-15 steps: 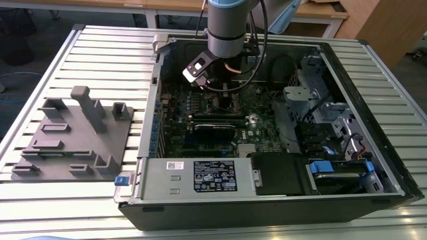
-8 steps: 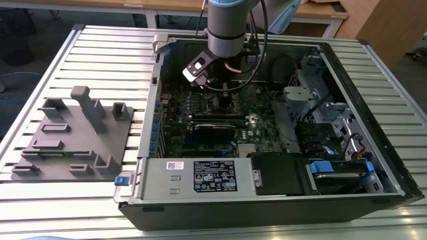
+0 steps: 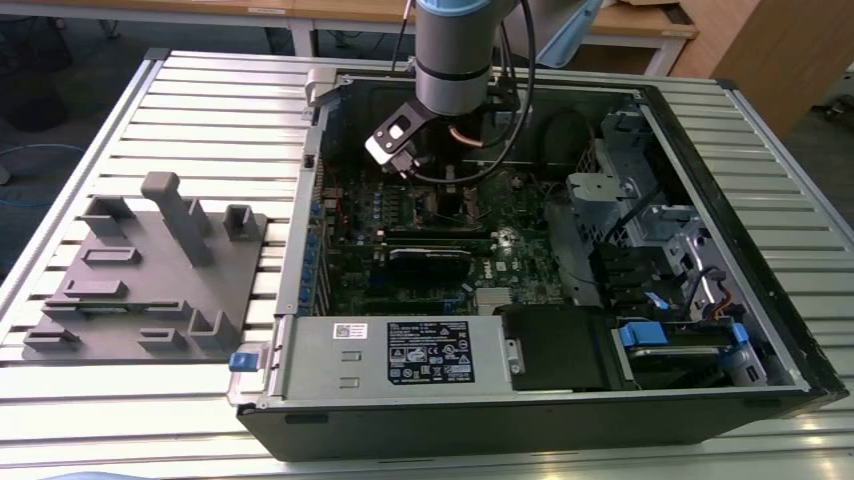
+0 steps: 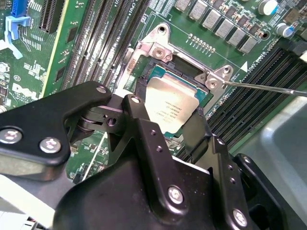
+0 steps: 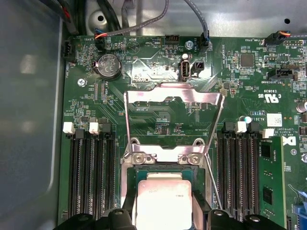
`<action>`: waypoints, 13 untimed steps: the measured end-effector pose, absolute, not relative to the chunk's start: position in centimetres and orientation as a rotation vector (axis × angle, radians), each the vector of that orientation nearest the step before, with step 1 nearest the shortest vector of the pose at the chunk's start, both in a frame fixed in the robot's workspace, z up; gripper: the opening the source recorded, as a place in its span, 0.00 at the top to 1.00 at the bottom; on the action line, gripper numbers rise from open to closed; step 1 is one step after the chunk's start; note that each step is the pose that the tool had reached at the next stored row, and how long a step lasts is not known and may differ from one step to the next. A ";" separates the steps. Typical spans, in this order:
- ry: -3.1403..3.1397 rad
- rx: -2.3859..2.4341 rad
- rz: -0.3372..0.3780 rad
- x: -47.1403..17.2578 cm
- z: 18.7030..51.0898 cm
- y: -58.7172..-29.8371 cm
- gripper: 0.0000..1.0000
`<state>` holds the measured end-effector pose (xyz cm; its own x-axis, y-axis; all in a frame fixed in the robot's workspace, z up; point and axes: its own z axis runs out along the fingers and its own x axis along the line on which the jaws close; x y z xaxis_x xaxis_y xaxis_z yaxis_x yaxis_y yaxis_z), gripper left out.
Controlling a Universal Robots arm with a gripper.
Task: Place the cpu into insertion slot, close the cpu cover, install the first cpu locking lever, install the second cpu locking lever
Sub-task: 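Place the cpu into insertion slot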
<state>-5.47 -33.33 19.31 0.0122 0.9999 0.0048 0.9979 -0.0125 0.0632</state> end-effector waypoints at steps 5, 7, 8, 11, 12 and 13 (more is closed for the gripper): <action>2.177 2.204 0.075 -5.5 19.3 -33.4 0.46; 2.177 2.204 0.075 -5.5 19.3 -33.4 0.46; 2.177 2.204 0.076 -5.5 19.3 -33.4 0.46; 2.176 2.203 0.077 -5.5 19.1 -33.5 0.46; 2.176 2.203 0.076 -5.5 19.1 -33.5 0.46; 2.176 2.203 0.077 -5.5 19.1 -33.5 0.46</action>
<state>-5.47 -33.46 19.13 0.0122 0.9999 0.0043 0.9977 -0.0125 0.0659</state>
